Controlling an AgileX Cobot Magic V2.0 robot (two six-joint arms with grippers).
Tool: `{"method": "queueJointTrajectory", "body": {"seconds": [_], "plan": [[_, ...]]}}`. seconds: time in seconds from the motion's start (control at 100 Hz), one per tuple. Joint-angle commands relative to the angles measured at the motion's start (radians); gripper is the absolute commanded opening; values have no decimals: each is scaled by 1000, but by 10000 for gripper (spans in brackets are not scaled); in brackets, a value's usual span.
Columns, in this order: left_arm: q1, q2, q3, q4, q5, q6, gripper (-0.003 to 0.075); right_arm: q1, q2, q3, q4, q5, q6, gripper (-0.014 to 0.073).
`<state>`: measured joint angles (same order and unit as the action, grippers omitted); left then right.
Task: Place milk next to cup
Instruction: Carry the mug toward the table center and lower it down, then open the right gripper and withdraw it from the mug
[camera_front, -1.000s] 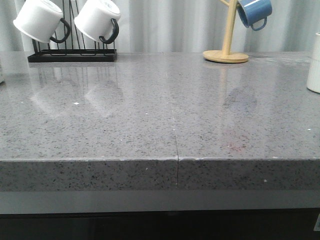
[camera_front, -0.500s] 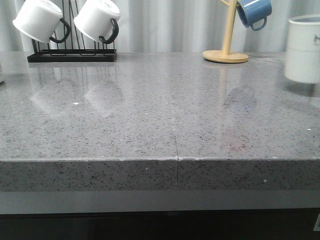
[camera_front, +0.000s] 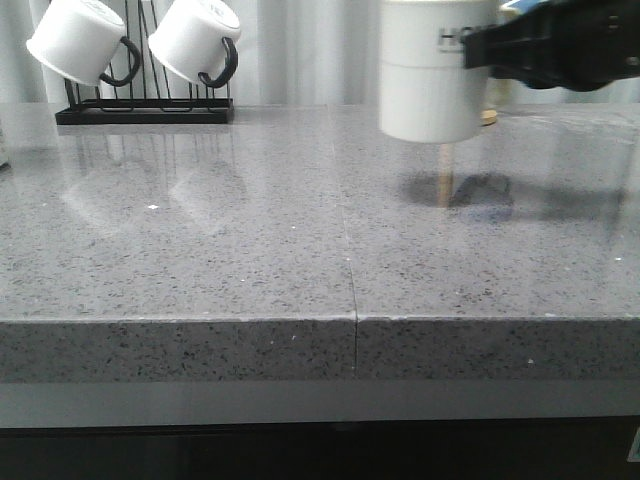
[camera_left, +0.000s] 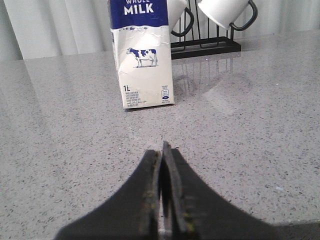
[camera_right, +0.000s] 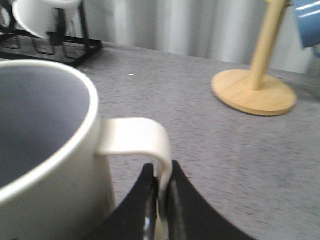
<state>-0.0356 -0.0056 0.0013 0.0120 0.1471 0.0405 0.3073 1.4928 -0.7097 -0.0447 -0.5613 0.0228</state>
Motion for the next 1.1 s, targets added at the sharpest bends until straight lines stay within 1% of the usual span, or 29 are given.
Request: {"method": "queueJointTrajectory", "body": {"seconds": [0.0,0.22,0.42,0.49,0.61,0.68,0.92,1.0,1.09], "plan": [[1,-31,43,1,-78,-6,-21,39,11,-58,23,-80,3,-34],[1,-31,43,1,-78,-6,-21,105,119,-136,29,-79,4,-32],[1,-31,43,1,-78,-6,-21,119,176,-161,29,-77,13,-24],[1,-31,43,1,-78,-6,-21,119,177,-161,29,-70,32,37],[1,-31,43,1,-78,-6,-21,119,177,-160,29,-49,46,239],[1,-31,43,1,-78,-6,-21,119,177,-160,29,-26,46,294],[1,-31,43,1,-78,-6,-21,119,137,-139,29,120,46,297],[1,-31,43,1,-78,-6,-21,118,96,-114,29,130,45,290],[1,-31,43,1,-78,-6,-21,118,36,-70,29,132,45,261]]}}
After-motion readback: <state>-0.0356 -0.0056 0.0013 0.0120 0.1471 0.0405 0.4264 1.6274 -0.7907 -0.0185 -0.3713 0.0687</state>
